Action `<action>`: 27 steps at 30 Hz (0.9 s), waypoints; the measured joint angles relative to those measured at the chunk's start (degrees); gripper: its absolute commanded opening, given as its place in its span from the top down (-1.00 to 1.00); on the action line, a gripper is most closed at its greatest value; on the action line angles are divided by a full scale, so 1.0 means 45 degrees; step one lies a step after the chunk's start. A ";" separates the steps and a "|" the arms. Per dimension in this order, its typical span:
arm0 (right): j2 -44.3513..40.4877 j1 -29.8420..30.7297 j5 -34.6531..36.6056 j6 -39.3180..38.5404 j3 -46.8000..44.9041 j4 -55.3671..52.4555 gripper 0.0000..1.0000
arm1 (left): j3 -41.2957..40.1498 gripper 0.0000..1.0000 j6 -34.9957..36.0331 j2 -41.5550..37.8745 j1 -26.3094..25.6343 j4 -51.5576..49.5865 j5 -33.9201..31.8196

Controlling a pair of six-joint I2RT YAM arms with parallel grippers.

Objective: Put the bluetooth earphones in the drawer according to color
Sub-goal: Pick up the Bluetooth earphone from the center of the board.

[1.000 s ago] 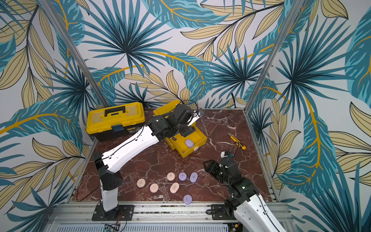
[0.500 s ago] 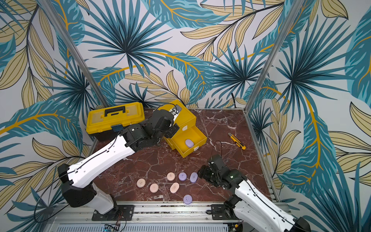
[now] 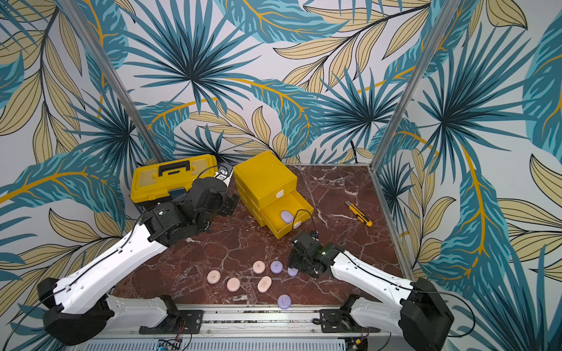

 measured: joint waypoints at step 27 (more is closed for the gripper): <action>0.2594 0.0418 0.0510 0.0597 0.0447 0.0753 -0.29 | -0.0811 -0.72 -0.0267 -0.0767 0.0384 -0.0151 0.0073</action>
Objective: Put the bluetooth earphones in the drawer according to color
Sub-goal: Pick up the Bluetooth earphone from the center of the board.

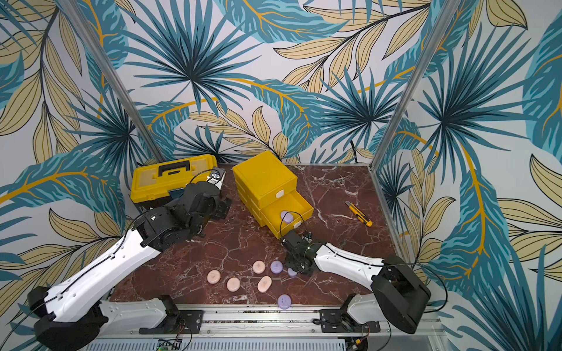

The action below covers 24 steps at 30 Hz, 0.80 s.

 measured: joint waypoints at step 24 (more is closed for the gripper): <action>-0.2331 -0.0005 0.0238 -0.0131 0.0165 -0.1001 0.42 | -0.0092 -0.71 -0.0005 0.0000 0.0010 0.0000 0.0068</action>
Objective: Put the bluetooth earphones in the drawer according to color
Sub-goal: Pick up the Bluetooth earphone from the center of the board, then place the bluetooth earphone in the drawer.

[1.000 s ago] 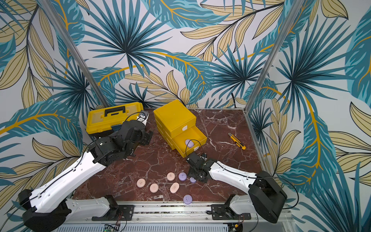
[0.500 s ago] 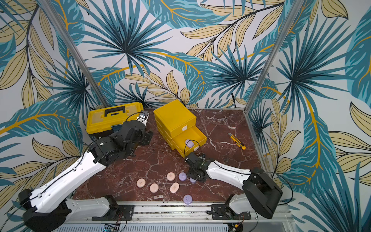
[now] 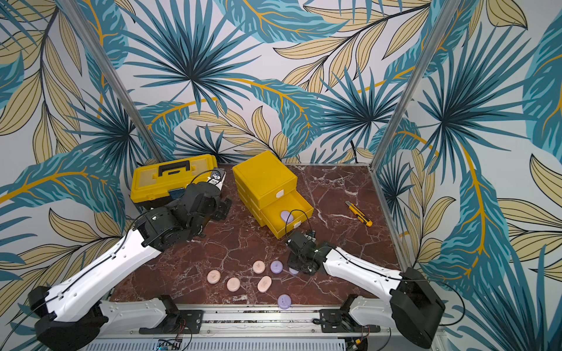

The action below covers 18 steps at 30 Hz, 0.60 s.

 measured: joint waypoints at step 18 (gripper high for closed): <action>0.1107 -0.3332 0.1263 -0.3483 0.6096 -0.1933 0.45 | 0.1855 -0.37 0.0248 0.2200 0.0583 0.0146 0.1928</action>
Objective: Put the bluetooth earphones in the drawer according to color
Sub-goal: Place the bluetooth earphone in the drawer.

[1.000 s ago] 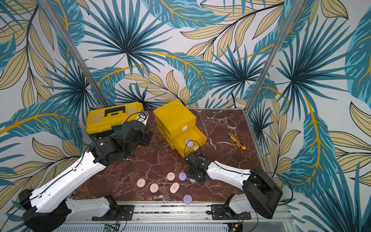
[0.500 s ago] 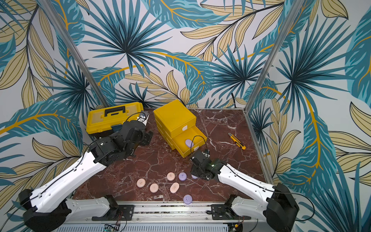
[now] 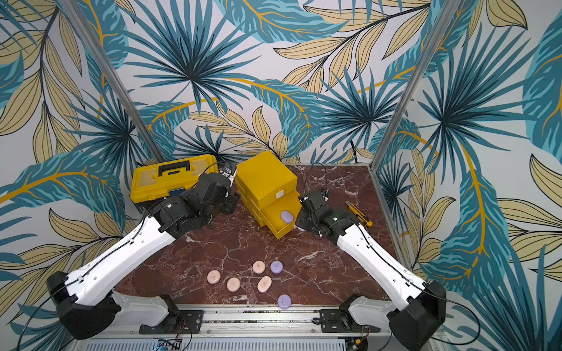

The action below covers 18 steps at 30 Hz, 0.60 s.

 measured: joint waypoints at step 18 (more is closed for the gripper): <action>0.3570 -0.1069 -0.0622 -0.1273 0.2263 0.1404 0.45 | 0.4381 -0.02 -0.0583 0.6241 0.1583 0.0738 0.4163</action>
